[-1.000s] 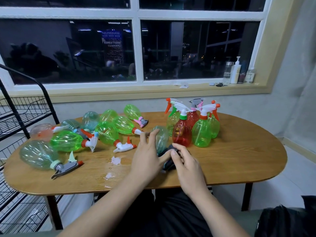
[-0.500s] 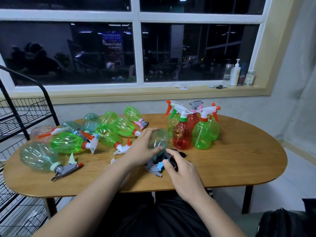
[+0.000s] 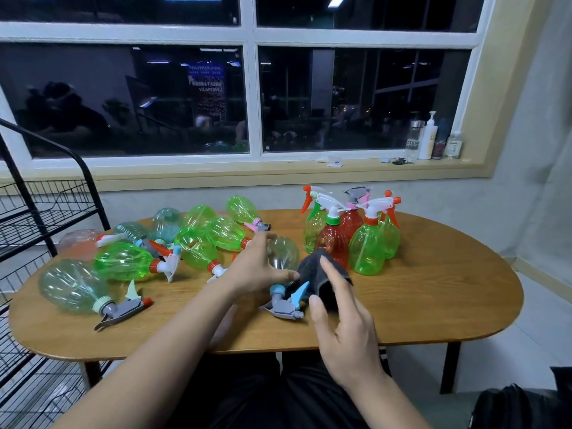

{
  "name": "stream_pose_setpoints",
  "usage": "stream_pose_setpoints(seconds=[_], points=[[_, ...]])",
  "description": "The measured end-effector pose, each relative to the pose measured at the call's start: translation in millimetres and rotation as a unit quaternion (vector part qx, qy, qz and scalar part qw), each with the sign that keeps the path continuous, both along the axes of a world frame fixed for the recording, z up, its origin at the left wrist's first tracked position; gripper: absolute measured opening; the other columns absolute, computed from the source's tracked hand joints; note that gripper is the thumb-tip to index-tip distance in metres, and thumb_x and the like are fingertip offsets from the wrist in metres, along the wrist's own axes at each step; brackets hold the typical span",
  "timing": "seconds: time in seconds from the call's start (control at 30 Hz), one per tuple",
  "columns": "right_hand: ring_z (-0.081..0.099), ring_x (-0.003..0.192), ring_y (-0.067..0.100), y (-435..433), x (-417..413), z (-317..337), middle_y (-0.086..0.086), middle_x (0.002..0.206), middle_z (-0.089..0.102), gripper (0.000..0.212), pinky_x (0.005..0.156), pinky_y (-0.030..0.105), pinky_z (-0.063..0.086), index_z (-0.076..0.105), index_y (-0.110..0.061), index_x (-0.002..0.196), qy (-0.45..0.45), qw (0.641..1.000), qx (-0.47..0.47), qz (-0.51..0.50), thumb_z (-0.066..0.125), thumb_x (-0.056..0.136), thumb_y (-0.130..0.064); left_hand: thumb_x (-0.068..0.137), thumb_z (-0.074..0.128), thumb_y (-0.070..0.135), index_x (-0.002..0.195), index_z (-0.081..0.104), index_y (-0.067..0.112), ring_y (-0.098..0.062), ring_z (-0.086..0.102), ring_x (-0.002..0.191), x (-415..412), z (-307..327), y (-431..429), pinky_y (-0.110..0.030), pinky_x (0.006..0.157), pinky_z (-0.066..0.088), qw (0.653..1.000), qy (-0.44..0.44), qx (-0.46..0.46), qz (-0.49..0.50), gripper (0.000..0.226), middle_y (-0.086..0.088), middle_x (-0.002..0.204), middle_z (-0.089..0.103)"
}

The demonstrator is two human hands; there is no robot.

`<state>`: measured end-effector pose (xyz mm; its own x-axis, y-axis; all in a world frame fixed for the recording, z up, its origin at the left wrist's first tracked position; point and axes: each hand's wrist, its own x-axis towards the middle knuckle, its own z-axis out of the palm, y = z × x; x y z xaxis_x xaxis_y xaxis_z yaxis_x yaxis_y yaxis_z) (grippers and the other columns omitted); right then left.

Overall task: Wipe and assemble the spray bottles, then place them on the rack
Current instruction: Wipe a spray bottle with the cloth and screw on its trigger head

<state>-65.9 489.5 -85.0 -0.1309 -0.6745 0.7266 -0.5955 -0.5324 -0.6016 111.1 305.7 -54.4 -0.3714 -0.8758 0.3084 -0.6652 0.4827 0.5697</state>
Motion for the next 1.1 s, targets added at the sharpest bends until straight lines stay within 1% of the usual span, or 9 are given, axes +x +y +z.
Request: stream_pose_setpoints(seconds=[0.13, 0.3, 0.4, 0.57, 0.67, 0.77, 0.87, 1.0, 1.1], points=[[0.045, 0.147, 0.000, -4, -1, 9, -0.014, 0.159, 0.051, 0.054, 0.115, 0.015, 0.037, 0.044, -0.020, 0.161, -0.010, 1.000, 0.002, -0.003, 0.054, 0.109, -0.032, 0.061, 0.089, 0.074, 0.151, 0.038, 0.019, -0.016, 0.054, 0.130, -5, -1, 3, -0.032, 0.102, 0.048, 1.000, 0.010, -0.016, 0.009, 0.117, 0.001, 0.152, 0.049], [0.033, 0.146, -0.015, -13, 0, 3, -0.030, 0.156, 0.041, 0.057, 0.118, 0.017, 0.033, 0.031, -0.043, 0.163, 0.077, 0.988, 0.126, 0.043, 0.048, 0.110, -0.051, 0.079, 0.046, 0.089, 0.153, 0.042, 0.022, -0.026, 0.047, 0.132, -12, -10, 6, -0.047, 0.107, 0.047, 0.994, -0.032, -0.088, 0.052, 0.100, -0.004, 0.139, 0.046], [0.029, 0.152, -0.005, -24, 3, 0, -0.025, 0.165, 0.034, 0.067, 0.122, 0.030, 0.033, 0.010, -0.050, 0.166, 0.156, 0.968, 0.191, 0.053, 0.040, 0.108, -0.062, 0.087, 0.017, 0.094, 0.152, 0.045, 0.026, -0.028, 0.047, 0.128, -15, -16, 7, -0.048, 0.100, 0.047, 0.990, -0.036, -0.113, 0.081, 0.098, -0.003, 0.134, 0.047], [0.023, 0.158, 0.010, -31, 13, 7, -0.010, 0.173, 0.027, 0.078, 0.126, 0.032, 0.022, -0.013, -0.045, 0.166, 0.261, 0.938, 0.225, 0.046, 0.030, 0.106, -0.071, 0.096, 0.027, 0.082, 0.152, 0.045, 0.027, -0.030, 0.046, 0.125, -19, -19, 3, -0.048, 0.098, 0.046, 0.990, -0.045, -0.106, 0.081, 0.081, -0.004, 0.135, 0.046], [0.012, 0.162, 0.011, -29, 20, 10, -0.007, 0.177, 0.016, 0.084, 0.128, 0.027, 0.003, -0.020, -0.037, 0.166, 0.313, 0.923, 0.222, 0.018, 0.025, 0.105, -0.074, 0.089, 0.029, 0.083, 0.147, 0.049, 0.027, -0.029, 0.048, 0.125, -15, -12, 0, -0.048, 0.100, 0.045, 0.992, -0.037, -0.087, 0.079, 0.083, -0.003, 0.134, 0.050], [0.010, 0.162, 0.011, -28, 21, 5, -0.005, 0.177, 0.016, 0.084, 0.131, 0.031, 0.001, -0.019, -0.034, 0.167, 0.349, 0.913, 0.210, 0.007, 0.018, 0.105, -0.076, 0.088, 0.034, 0.086, 0.143, 0.051, 0.029, -0.027, 0.050, 0.124, -12, -7, -4, -0.048, 0.099, 0.046, 0.993, -0.050, -0.081, 0.074, 0.081, -0.001, 0.133, 0.053], [0.014, 0.161, 0.010, -21, 17, -2, -0.007, 0.175, 0.024, 0.079, 0.132, 0.030, 0.003, -0.016, -0.034, 0.168, 0.364, 0.909, 0.200, 0.004, 0.016, 0.107, -0.073, 0.094, 0.045, 0.080, 0.144, 0.050, 0.031, -0.029, 0.050, 0.126, -13, -7, -3, -0.047, 0.102, 0.046, 0.993, -0.049, -0.087, 0.067, 0.071, -0.001, 0.139, 0.053], [-0.003, 0.162, 0.004, -7, 8, -8, -0.013, 0.177, 0.009, 0.075, 0.126, 0.022, -0.010, -0.019, -0.036, 0.167, 0.364, 0.910, 0.198, 0.015, 0.013, 0.109, -0.071, 0.099, 0.052, 0.068, 0.151, 0.044, 0.030, -0.028, 0.048, 0.133, -15, -9, -2, -0.043, 0.105, 0.045, 0.997, -0.029, -0.062, 0.042, 0.064, -0.003, 0.147, 0.049], [-0.004, 0.162, 0.002, 3, -1, -12, -0.015, 0.177, 0.003, 0.074, 0.124, 0.020, -0.011, -0.022, -0.039, 0.165, 0.348, 0.913, 0.215, 0.010, 0.013, 0.108, -0.071, 0.100, 0.055, 0.066, 0.151, 0.044, 0.030, -0.028, 0.048, 0.134, -17, -8, -3, -0.041, 0.104, 0.044, 0.998, -0.021, -0.048, 0.039, 0.063, -0.003, 0.148, 0.048]])
